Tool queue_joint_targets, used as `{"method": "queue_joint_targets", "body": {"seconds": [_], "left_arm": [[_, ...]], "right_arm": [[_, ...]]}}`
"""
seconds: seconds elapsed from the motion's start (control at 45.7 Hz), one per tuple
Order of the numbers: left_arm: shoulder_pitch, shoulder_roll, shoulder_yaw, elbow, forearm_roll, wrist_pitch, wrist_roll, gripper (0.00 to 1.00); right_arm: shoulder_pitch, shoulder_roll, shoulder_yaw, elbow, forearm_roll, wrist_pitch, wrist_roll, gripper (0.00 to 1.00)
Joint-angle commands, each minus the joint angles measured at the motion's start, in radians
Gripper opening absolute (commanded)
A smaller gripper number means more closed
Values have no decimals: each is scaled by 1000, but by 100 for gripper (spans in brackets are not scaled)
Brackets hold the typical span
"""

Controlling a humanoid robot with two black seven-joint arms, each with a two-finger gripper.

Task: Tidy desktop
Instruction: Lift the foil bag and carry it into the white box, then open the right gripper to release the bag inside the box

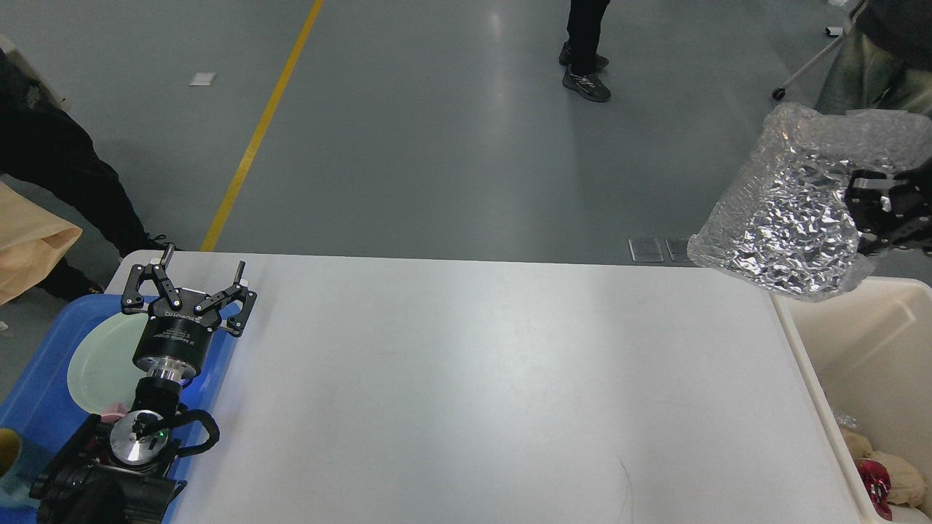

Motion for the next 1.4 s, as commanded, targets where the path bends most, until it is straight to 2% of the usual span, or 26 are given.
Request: {"method": "queue_joint_targets", "body": {"seconds": [0.0, 0.131, 0.328, 0.438, 0.46, 0.591, 0.701, 0.81, 0.964, 1.204, 1.38], "left_arm": [[0, 0, 0, 0, 0, 1, 0, 96], [0, 0, 0, 0, 0, -1, 0, 96], [0, 0, 0, 0, 0, -1, 0, 96], [0, 0, 0, 0, 0, -1, 0, 96], [0, 0, 0, 0, 0, -1, 0, 96], [0, 0, 0, 0, 0, -1, 0, 96], [0, 0, 0, 1, 0, -1, 0, 96], [0, 0, 0, 1, 0, -1, 0, 96], [0, 0, 0, 0, 0, -1, 0, 96], [0, 0, 0, 1, 0, -1, 0, 96], [0, 0, 0, 1, 0, -1, 0, 96]], "right_arm": [[-83, -127, -23, -75, -3, -52, -6, 0], [-212, -228, -24, -232, -14, -60, -11, 0], [-508, -342, 26, -472, -14, -90, -6, 0], [-730, -385, 146, -591, -14, -144, -8, 0], [-843, -388, 221, -659, -14, -162, -6, 0], [-1140, -394, 411, -877, -12, -170, -6, 0], [-1394, -362, 578, -1074, -12, -179, 1, 0], [-1638, -265, 717, -1272, -12, -201, 5, 0], [-1856, -126, 784, -1509, -9, -262, 5, 0], [-2067, 32, 771, -1597, -3, -449, 3, 0], [-2116, 86, 771, -1611, -3, -488, 1, 0]]}}
